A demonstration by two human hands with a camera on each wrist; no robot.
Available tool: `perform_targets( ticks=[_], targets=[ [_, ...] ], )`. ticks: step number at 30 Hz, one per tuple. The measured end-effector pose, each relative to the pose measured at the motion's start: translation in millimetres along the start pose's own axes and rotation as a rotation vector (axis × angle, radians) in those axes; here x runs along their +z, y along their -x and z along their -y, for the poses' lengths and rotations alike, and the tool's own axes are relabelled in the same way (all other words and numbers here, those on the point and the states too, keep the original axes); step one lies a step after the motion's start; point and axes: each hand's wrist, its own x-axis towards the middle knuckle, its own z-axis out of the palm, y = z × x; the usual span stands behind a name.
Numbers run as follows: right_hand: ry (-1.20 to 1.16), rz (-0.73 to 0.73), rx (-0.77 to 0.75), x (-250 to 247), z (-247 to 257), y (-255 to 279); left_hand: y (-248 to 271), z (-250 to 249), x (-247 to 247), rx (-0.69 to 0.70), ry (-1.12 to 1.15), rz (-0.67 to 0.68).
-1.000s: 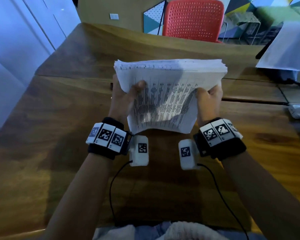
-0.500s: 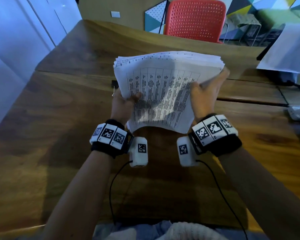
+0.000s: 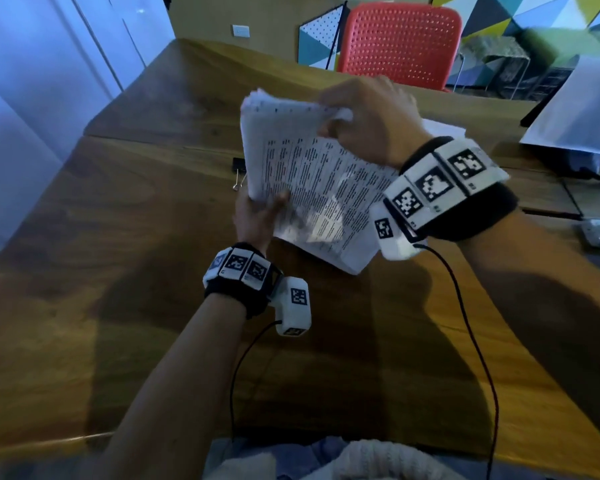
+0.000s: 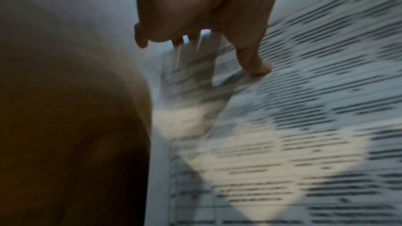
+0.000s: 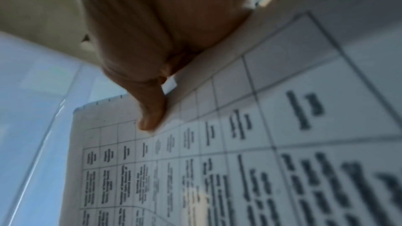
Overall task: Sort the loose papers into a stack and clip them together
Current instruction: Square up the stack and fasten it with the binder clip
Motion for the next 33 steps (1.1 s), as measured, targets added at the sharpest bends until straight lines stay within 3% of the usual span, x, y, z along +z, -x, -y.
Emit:
perform_targets(
  ticks=[3, 6, 9, 14, 16, 19, 22, 26, 29, 31, 33],
  targets=[
    [-0.229, -0.072, 0.1, -11, -22, 4, -6, 11, -16, -0.041, -0.134, -0.151],
    [-0.468, -0.195, 0.172, -14, -44, 16, -17, 17, -33, -0.108, -0.106, -0.202],
    [-0.769, -0.316, 0.296, -4, -61, 29, -23, 29, -41, -0.278, -0.005, -0.077],
    [-1.187, -0.507, 0.378, 19, -64, 46, 21, 28, -18, -0.452, 0.197, 0.147],
    [-1.339, -0.521, 0.438, 34, -66, 49, 26, 33, -10, -0.465, 0.436, 0.178],
    [-1.414, -0.517, 0.578, 59, -68, 61, 17, 22, 5, -0.448, 0.659, 0.077],
    [-1.523, -0.399, 0.605, 81, -75, 77, 7, 4, 7, -0.39, 0.528, -0.068],
    [-1.595, -0.285, 0.763, 87, -102, 92, -11, -28, -12, -0.117, 0.383, -0.111],
    [-1.361, -0.199, 0.823, 85, -115, 94, -9, -57, -21, 0.026, 0.322, -0.071],
    [-1.11, -0.069, 0.742, 81, -112, 87, -9, -70, -18, 0.12, 0.251, 0.01],
    [-1.077, -0.043, 0.631, 75, -98, 77, -7, -76, -8, 0.204, 0.11, 0.099]
  ],
)
